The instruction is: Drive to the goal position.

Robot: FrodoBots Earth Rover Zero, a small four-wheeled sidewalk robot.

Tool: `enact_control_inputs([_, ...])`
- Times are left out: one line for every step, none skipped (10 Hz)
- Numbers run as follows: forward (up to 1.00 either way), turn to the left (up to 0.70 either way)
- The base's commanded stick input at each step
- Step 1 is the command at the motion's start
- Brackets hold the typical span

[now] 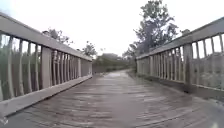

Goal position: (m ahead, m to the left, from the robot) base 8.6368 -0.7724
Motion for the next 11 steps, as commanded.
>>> enact_control_inputs([1.00,0.00])
enact_control_inputs([1.00,0.00])
enact_control_inputs([1.00,0.00])
enact_control_inputs([1.00,0.00])
enact_control_inputs([1.00,0.00])
enact_control_inputs([1.00,0.00])
enact_control_inputs([1.00,0.00])
enact_control_inputs([1.00,0.00])
enact_control_inputs([1.00,0.00])
enact_control_inputs([1.00,0.00])
enact_control_inputs([1.00,0.00])
